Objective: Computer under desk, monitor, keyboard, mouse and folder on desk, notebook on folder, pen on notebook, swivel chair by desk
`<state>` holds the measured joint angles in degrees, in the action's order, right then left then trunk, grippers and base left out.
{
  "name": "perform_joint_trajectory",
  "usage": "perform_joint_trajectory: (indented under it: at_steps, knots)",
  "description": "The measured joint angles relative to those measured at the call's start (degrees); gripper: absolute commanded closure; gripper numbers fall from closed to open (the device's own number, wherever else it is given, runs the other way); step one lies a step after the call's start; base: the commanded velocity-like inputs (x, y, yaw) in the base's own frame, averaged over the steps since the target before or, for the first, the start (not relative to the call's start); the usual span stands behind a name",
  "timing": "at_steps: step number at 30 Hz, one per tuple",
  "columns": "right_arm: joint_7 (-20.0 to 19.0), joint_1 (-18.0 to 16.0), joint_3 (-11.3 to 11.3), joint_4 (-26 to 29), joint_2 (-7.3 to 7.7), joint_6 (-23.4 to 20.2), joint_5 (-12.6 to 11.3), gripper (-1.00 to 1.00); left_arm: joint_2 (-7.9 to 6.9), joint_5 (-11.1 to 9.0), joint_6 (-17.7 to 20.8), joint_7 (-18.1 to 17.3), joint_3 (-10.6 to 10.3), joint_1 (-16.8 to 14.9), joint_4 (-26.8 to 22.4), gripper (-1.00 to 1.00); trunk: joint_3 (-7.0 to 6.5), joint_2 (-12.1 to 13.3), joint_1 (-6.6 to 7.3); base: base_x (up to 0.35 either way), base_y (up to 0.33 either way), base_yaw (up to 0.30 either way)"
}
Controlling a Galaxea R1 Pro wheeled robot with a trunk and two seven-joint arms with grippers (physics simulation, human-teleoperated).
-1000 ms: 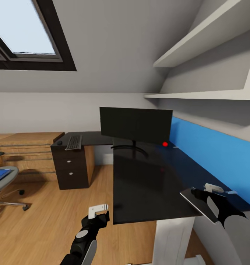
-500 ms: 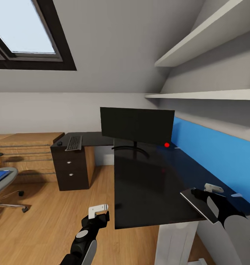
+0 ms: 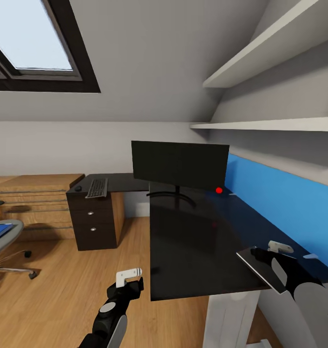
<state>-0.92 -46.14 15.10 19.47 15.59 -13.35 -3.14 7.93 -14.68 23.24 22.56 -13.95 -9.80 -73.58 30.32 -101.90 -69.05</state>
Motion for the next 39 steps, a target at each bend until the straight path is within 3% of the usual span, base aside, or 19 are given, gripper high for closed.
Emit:
perform_joint_trajectory:
  at_steps: [33,39]
  knots:
    - [-0.08,-0.02,-0.08,-0.12,0.07,0.12,-0.17,-1.0,0.0,-0.02,0.0,0.04,-0.01,0.0,0.1,-1.0,0.0,0.0,0.0,-0.043,0.0,0.0]
    - [-0.06,-0.03,-0.09,-1.64,0.05,0.19,-0.08,-1.0,0.0,-0.02,0.05,0.04,-0.01,0.0,0.1,-1.0,-1.08,2.4,1.31,0.0,0.0,0.0]
